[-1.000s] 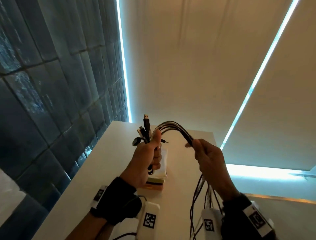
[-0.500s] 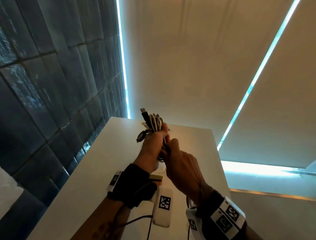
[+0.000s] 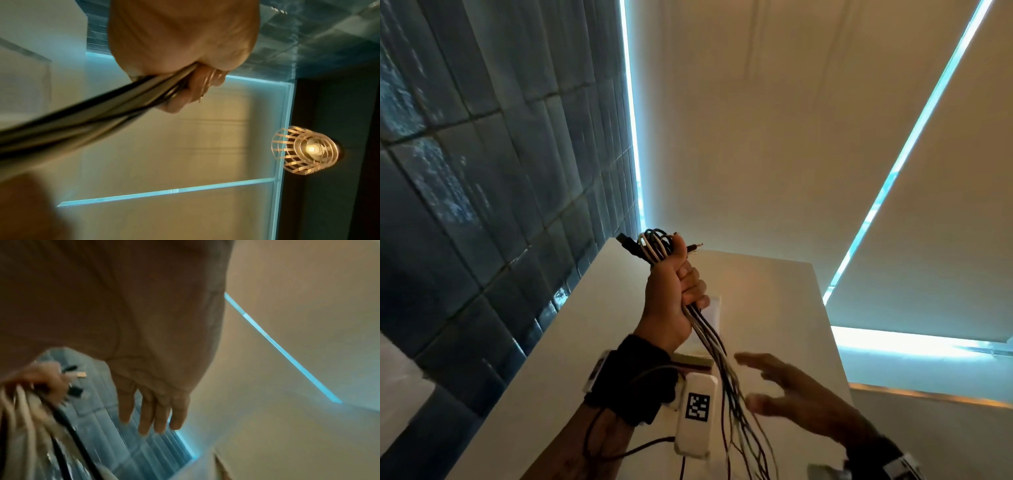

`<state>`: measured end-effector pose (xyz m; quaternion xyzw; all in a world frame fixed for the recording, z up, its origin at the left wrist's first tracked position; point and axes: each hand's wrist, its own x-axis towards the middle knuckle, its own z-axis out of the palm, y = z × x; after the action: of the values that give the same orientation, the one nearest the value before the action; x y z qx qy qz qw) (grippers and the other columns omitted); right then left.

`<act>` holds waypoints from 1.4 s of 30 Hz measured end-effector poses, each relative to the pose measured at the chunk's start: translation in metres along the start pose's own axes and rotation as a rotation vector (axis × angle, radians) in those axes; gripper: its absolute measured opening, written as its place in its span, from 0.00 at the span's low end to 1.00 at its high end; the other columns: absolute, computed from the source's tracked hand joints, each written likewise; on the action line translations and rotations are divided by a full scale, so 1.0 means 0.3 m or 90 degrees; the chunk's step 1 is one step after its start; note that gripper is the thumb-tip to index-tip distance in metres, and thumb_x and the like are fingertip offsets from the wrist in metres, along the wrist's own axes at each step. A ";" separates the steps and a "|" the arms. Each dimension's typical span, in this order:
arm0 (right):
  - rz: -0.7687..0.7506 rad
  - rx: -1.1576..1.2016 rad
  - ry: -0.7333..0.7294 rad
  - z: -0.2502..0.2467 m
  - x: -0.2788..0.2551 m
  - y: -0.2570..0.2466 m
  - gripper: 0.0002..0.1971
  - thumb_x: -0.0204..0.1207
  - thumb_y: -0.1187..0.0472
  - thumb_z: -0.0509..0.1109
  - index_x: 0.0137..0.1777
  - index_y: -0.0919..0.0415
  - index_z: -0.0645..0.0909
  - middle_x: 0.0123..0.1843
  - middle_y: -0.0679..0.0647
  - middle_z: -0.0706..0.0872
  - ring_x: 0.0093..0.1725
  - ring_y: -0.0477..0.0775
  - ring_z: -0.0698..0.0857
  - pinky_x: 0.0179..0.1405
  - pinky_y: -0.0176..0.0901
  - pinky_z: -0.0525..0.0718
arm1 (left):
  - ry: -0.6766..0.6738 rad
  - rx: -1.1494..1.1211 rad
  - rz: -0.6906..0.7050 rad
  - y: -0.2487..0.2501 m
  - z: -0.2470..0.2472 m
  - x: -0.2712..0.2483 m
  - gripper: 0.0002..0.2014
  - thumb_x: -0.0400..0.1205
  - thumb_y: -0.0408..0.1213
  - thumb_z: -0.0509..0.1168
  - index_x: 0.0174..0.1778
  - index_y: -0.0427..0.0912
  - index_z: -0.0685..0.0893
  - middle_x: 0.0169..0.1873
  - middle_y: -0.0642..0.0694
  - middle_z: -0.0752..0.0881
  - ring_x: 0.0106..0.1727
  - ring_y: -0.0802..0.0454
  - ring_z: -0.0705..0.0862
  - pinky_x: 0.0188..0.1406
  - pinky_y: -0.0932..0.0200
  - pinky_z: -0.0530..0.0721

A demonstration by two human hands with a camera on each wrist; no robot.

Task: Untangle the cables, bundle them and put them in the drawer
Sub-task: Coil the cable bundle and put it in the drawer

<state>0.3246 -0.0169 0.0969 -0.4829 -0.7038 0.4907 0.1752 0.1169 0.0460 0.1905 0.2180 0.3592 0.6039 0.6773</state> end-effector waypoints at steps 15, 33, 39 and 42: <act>-0.035 0.432 -0.051 0.062 0.031 -0.021 0.22 0.69 0.36 0.75 0.31 0.51 0.73 0.23 0.48 0.63 0.19 0.44 0.59 0.17 0.32 0.59 | -0.061 0.040 -0.047 0.119 -0.038 -0.001 0.19 0.80 0.50 0.65 0.27 0.43 0.74 0.17 0.51 0.72 0.19 0.55 0.73 0.26 0.61 0.76; -0.252 -0.145 0.035 -0.285 0.101 -0.394 0.11 0.73 0.54 0.74 0.47 0.63 0.86 0.40 0.56 0.90 0.43 0.59 0.88 0.47 0.56 0.85 | -0.421 0.479 -0.163 -0.047 -0.059 -0.125 0.12 0.70 0.41 0.74 0.48 0.47 0.86 0.39 0.52 0.89 0.41 0.58 0.85 0.48 0.58 0.79; -0.259 -0.058 0.034 -0.243 0.117 -0.364 0.02 0.77 0.69 0.71 0.45 0.70 0.83 0.33 0.41 0.85 0.32 0.36 0.82 0.32 0.25 0.77 | -0.409 0.262 -0.238 -0.091 -0.068 -0.135 0.13 0.77 0.30 0.67 0.58 0.35 0.83 0.52 0.37 0.89 0.49 0.43 0.89 0.50 0.51 0.86; -0.242 -0.006 0.012 -0.235 0.114 -0.341 0.02 0.78 0.66 0.71 0.44 0.65 0.82 0.31 0.42 0.82 0.27 0.38 0.75 0.25 0.30 0.72 | -0.406 0.180 -0.256 -0.116 -0.072 -0.144 0.08 0.80 0.33 0.65 0.51 0.40 0.88 0.32 0.46 0.85 0.28 0.55 0.80 0.34 0.59 0.80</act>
<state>0.3074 0.0436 0.2093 -0.3464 -0.7829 0.4409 0.2695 0.1232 -0.0051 0.1609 0.4107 0.2461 0.3059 0.8229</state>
